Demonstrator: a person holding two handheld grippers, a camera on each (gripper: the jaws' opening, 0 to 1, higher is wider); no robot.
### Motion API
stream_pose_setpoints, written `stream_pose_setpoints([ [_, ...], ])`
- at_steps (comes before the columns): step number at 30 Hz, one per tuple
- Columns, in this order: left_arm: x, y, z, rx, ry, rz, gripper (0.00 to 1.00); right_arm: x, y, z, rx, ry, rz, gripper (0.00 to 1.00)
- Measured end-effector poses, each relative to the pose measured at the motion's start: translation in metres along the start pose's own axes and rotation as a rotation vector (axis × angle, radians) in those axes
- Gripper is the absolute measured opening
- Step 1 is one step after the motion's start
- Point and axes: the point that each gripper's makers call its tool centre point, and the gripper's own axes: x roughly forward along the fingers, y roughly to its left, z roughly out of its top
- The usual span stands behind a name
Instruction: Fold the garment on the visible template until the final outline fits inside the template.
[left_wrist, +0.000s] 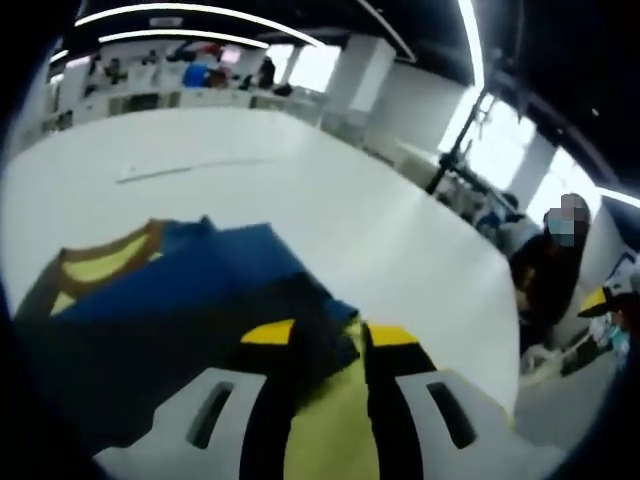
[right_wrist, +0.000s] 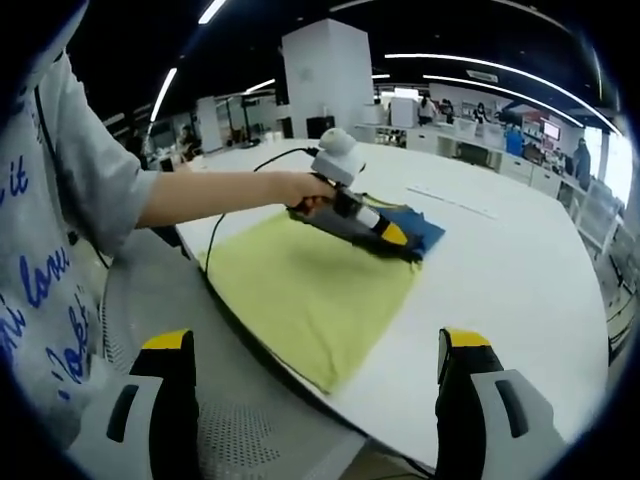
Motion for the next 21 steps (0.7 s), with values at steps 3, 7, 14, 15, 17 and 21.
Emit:
stream_pose_setpoints([
  [3,0.001,-0.006,-0.007,0.018,0.022,-0.010,0.22,-0.001,0.002,-0.003,0.008,0.002,-0.001,1.00],
  [7,0.002,-0.009,-0.013,0.008,0.027,-0.012,0.22,-0.002,0.004,-0.005,0.015,-0.001,0.001,1.00],
  [14,-0.001,-0.017,-0.014,0.041,0.039,-0.013,0.23,-0.005,0.001,-0.007,0.027,-0.007,-0.014,1.00],
  [15,-0.002,-0.016,-0.013,0.037,0.037,-0.010,0.24,-0.005,0.001,-0.007,0.026,-0.009,-0.013,1.00],
  [17,-0.004,-0.017,-0.014,0.029,0.037,-0.009,0.25,-0.004,0.000,-0.006,0.029,-0.015,-0.013,1.00],
  [21,-0.012,-0.022,-0.013,0.068,0.023,0.002,0.32,-0.002,-0.002,-0.007,0.000,0.001,-0.026,1.00],
])
